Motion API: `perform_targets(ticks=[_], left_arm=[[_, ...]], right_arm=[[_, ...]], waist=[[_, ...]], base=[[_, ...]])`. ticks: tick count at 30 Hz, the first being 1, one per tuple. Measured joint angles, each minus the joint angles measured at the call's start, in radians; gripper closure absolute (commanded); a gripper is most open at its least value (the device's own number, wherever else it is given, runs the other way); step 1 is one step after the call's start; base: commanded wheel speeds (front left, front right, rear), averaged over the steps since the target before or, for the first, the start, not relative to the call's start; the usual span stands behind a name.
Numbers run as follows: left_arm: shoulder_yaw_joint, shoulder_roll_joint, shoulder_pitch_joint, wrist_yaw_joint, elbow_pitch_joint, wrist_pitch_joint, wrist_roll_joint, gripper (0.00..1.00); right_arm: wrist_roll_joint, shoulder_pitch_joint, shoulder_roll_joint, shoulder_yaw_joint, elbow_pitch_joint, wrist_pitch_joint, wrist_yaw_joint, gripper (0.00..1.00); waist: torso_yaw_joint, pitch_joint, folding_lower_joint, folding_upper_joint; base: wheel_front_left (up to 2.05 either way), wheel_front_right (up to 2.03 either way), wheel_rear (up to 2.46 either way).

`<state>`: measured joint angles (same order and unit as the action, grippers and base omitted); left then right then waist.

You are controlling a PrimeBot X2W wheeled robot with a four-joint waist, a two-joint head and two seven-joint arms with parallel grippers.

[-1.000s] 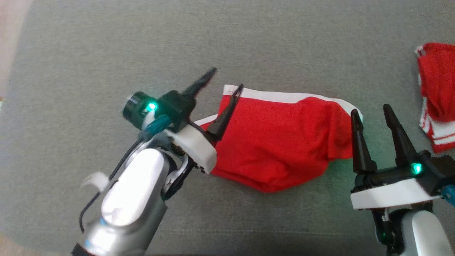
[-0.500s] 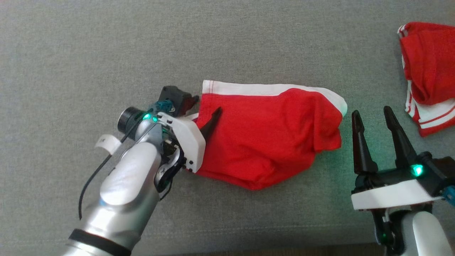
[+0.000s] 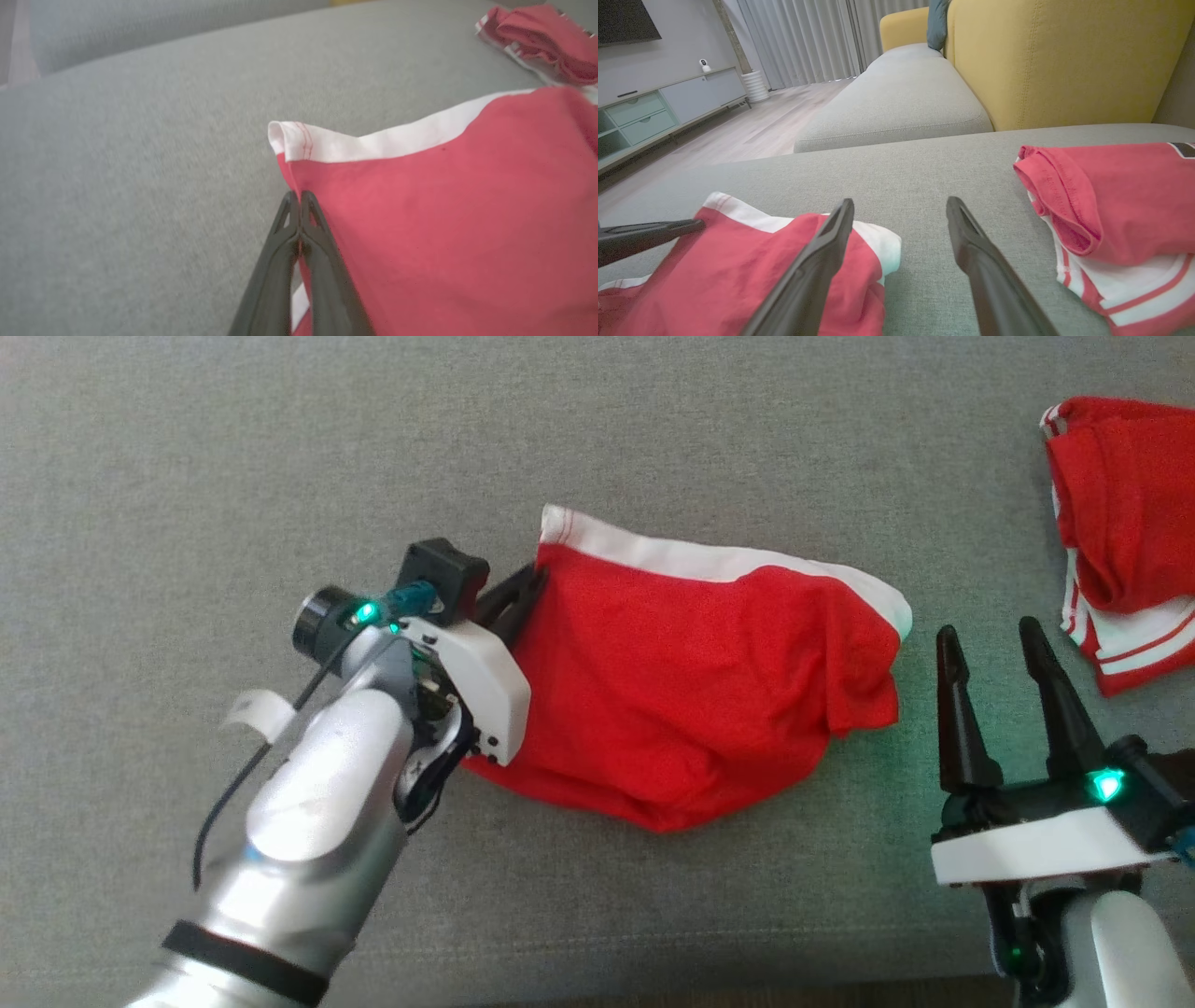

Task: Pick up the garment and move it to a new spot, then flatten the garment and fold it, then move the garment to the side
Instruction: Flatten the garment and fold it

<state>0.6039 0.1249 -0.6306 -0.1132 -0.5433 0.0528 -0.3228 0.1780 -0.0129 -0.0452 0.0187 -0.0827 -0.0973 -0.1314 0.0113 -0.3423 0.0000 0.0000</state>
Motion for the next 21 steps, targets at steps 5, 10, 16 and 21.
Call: perform_targets(ticks=[5,10,16,21], left_arm=[[-0.005,0.079,0.057,0.003,0.172,-0.004,-0.006,1.00],[-0.021,0.175,0.209,0.039,0.306,0.036,-0.016,1.00],[-0.041,0.260,0.332,0.073,0.453,0.099,-0.040,1.00],[-0.052,0.278,0.344,0.090,0.476,0.105,-0.042,1.00]], right_arm=[[0.014,0.002,0.000,-0.025,0.005,-0.007,0.000,0.00],[0.029,0.002,0.000,-0.032,0.015,-0.010,0.000,0.00],[0.033,0.002,0.000,-0.037,0.029,-0.010,0.000,0.00],[0.033,0.002,0.000,-0.040,0.032,-0.010,0.000,0.00]], waist=[[-0.006,0.011,0.0000,0.0000],[-0.014,0.009,0.0000,0.0000],[-0.025,-0.003,-0.0001,0.0000],[-0.025,-0.006,-0.0001,0.0000]], base=[[0.00,0.00,0.00],[0.00,0.00,0.00],[0.00,0.00,0.00],[0.00,0.00,0.00]])
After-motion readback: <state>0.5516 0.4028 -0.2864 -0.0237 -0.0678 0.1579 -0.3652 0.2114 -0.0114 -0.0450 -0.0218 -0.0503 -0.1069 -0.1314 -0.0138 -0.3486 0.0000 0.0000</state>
